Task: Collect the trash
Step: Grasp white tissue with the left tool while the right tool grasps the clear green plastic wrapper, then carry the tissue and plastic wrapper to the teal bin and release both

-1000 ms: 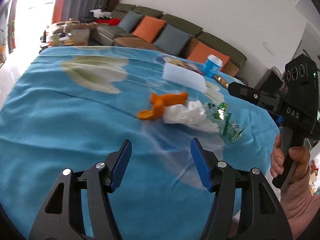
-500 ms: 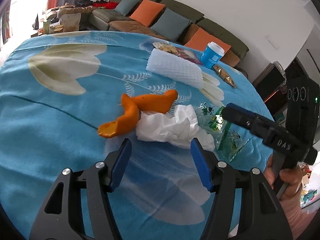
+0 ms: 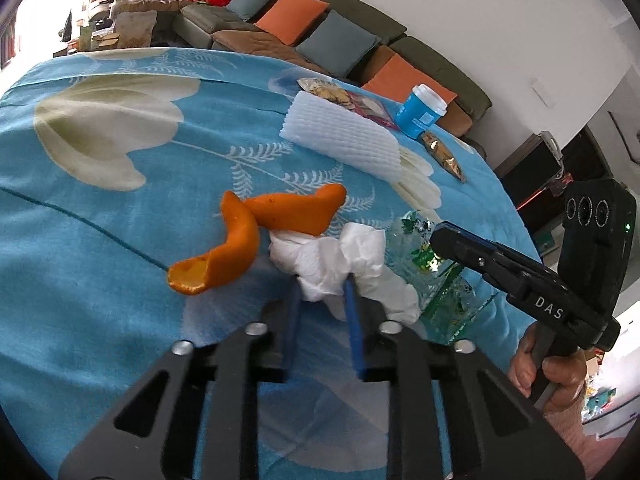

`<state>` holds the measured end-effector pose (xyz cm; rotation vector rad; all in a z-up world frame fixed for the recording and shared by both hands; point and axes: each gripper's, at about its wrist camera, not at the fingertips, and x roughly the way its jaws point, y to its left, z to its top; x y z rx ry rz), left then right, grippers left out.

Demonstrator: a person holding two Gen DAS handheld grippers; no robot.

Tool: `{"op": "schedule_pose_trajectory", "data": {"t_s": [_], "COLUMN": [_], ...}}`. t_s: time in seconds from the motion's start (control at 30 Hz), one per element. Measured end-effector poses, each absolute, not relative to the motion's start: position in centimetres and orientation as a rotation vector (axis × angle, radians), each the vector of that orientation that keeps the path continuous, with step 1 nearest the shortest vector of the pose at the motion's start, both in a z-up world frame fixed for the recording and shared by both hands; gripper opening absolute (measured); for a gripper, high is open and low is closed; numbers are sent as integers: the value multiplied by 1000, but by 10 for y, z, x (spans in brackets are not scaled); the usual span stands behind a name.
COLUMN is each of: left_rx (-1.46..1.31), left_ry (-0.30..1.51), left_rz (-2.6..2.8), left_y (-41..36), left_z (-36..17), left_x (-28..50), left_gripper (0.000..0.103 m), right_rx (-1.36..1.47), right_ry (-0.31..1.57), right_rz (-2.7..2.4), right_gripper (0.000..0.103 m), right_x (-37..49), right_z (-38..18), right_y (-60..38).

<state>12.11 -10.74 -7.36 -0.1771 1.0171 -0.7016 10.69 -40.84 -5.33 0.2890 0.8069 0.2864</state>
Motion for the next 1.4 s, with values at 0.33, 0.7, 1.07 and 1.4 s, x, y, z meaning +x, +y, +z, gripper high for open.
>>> {"op": "schedule_pose_trajectory", "data": {"t_s": [0.33,0.7,1.07,1.4], "left_rx": [-163,-197,-199,-229], "left_ry": [940,846,796,773], "left_rz": [-742,-724,-660,-585], "left_y": [-101,-62,-18,28], "left_z": [-55,-26,-13,-9], "left_x": [103,83,66,52], "left_gripper": [9,9,9,9], "right_rx": [306,315,320,299], "right_ry": [755,711,693,703], "right_rz": [310,371,468,571], "right_gripper": [14,14,14,14], "right_x": [101,97,103,109], "right_z": [-36,-21,-14,-12], "right_y": [-408,-390,-351,-303]}}
